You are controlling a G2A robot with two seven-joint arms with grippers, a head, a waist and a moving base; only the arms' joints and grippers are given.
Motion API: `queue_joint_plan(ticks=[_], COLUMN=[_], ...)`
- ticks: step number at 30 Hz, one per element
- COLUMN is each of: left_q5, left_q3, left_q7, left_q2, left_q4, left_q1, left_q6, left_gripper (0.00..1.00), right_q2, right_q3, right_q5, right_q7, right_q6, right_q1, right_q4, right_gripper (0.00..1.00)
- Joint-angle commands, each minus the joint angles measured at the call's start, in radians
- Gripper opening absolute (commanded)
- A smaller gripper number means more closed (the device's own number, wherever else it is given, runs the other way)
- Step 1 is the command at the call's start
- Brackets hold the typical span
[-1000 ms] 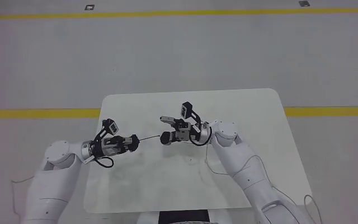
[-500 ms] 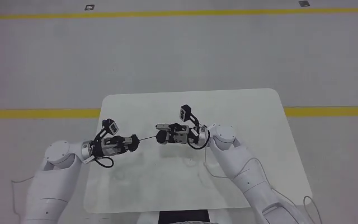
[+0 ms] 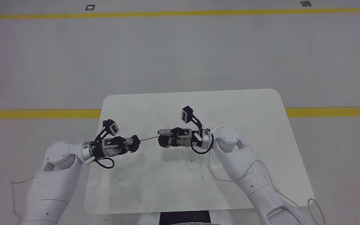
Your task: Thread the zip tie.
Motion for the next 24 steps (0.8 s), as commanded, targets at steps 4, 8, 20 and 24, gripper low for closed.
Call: queue_joint_plan(ticks=[4, 8, 20, 24], left_q5=[0.000, 0.000, 0.000, 0.000], left_q3=[0.000, 0.000, 0.000, 0.000], left_q7=[0.000, 0.000, 0.000, 0.000], left_q2=[0.000, 0.000, 0.000, 0.000], left_q4=[0.000, 0.000, 0.000, 0.000], left_q1=[0.000, 0.000, 0.000, 0.000], left_q6=[0.000, 0.000, 0.000, 0.000], left_gripper=[0.00, 0.00, 0.00, 0.00], right_q2=[0.007, 0.009, 0.016, 0.019], right_q3=[-0.006, -0.017, -0.034, -0.039], right_q5=[-0.001, -0.008, -0.002, 0.002], right_q7=[-0.008, -0.035, -0.096, -0.102], right_q6=[-0.006, -0.009, -0.038, -0.039], right_q1=[-0.007, -0.004, 0.002, 0.003], right_q4=[-0.012, -0.009, -0.005, -0.007], right_gripper=[0.25, 0.23, 0.09, 0.08])
